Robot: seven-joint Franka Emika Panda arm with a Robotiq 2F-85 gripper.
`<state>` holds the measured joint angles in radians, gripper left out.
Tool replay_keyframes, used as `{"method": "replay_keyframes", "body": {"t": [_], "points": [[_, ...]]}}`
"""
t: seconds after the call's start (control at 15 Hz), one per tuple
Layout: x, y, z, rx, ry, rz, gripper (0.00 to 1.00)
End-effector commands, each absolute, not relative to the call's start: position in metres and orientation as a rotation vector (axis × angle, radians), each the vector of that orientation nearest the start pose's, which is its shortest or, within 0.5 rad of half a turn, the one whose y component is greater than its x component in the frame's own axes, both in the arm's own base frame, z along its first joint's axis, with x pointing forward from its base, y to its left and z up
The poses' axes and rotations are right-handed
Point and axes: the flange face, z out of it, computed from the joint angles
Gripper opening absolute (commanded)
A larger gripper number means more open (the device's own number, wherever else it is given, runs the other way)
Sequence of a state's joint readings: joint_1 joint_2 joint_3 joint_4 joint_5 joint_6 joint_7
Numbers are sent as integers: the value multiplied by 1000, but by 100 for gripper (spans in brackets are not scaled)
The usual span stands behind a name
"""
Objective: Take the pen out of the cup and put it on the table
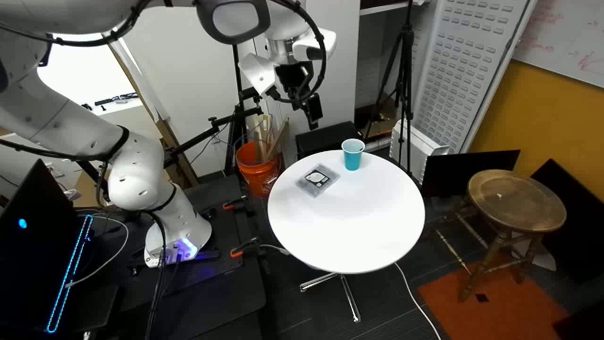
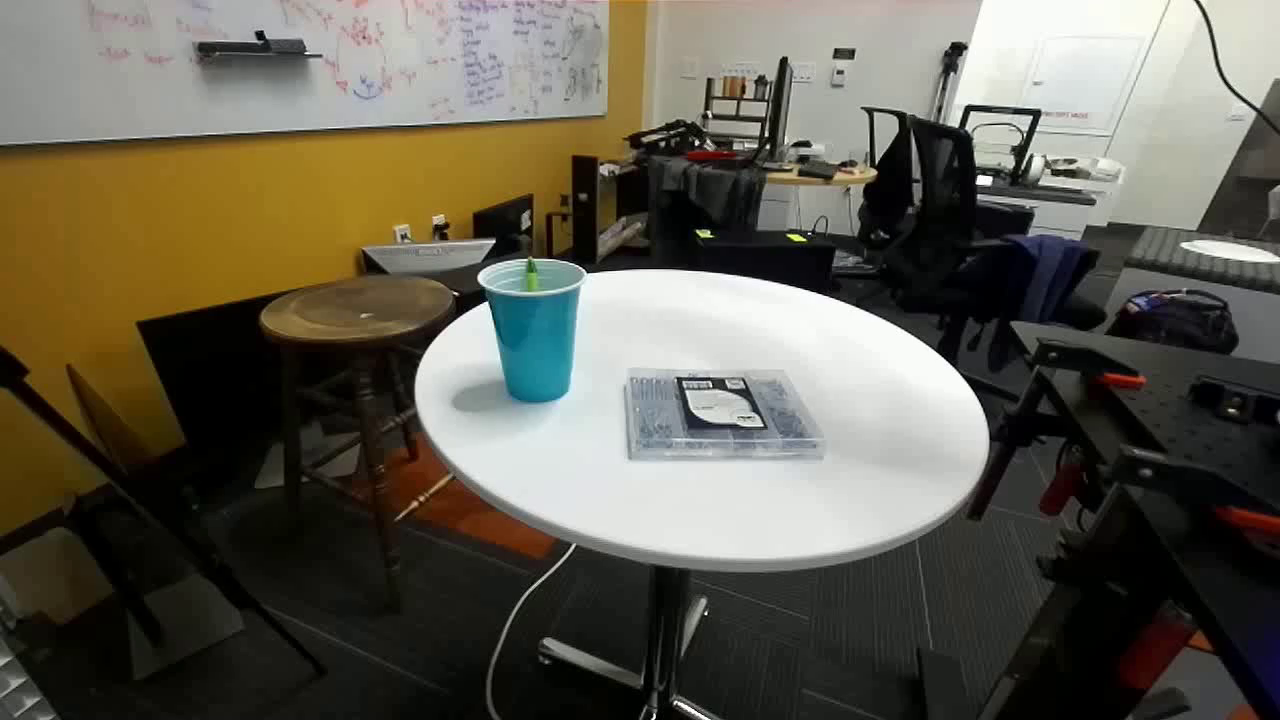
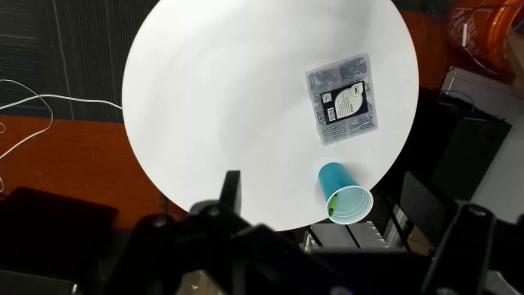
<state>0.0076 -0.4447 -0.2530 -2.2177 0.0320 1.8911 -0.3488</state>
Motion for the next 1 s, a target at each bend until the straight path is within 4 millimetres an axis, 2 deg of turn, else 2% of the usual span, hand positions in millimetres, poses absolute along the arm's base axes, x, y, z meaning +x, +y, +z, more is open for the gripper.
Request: {"method": "replay_keyframes", "body": {"t": [0.0, 0.47, 0.93], "points": [[419, -117, 556, -3026, -171, -211, 100], [420, -116, 555, -3029, -166, -221, 100], [439, -110, 548, -3068, -232, -358, 100]]}}
